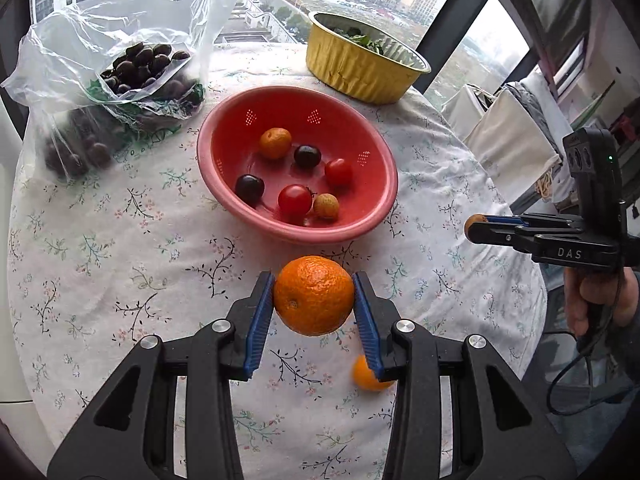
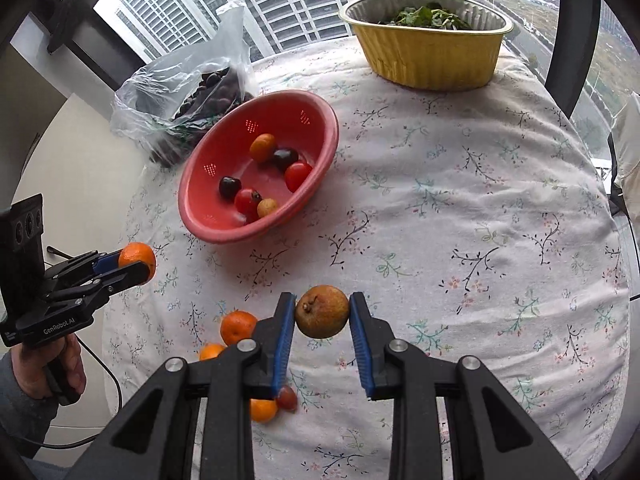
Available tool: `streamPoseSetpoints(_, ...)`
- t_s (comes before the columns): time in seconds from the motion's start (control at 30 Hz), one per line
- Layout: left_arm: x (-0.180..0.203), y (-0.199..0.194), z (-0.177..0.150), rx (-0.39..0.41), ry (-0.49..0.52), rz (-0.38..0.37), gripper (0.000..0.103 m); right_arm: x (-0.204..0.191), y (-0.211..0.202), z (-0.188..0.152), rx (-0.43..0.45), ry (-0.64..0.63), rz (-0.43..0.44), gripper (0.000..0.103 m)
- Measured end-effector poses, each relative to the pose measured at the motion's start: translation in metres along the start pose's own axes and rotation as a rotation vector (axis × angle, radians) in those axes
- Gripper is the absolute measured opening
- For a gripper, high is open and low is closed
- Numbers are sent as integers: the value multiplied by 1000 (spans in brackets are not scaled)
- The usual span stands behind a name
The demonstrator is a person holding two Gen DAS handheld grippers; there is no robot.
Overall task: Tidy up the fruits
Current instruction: 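Carry pear and tangerine over the red colander and open both tools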
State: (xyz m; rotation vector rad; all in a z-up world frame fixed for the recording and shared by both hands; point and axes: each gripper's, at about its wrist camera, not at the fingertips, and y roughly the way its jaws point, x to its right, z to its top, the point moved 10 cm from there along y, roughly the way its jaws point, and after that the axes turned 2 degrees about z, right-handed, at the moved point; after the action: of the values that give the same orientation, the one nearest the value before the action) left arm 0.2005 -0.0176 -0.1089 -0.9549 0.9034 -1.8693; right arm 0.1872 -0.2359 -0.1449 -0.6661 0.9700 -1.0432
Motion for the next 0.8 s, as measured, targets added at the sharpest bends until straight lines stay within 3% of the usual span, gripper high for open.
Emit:
streamPoseSetpoints(0.2, -4, 20, 50, 10, 28, 35, 37, -28, 3, 65, 61, -50, 39, 30)
streamPoseSetpoints(0.33, -7, 44, 70, -10, 31, 47, 37, -49, 21, 90, 47, -84, 65, 30)
streamPoseSetpoints(0.53, -14, 81, 82, -52, 20, 54, 37, -68, 57, 101, -16, -114, 87, 30)
streamPoseSetpoints(0.8, -18, 107, 90, -72, 17, 58, 37, -65, 92, 102, -80, -113, 74, 30)
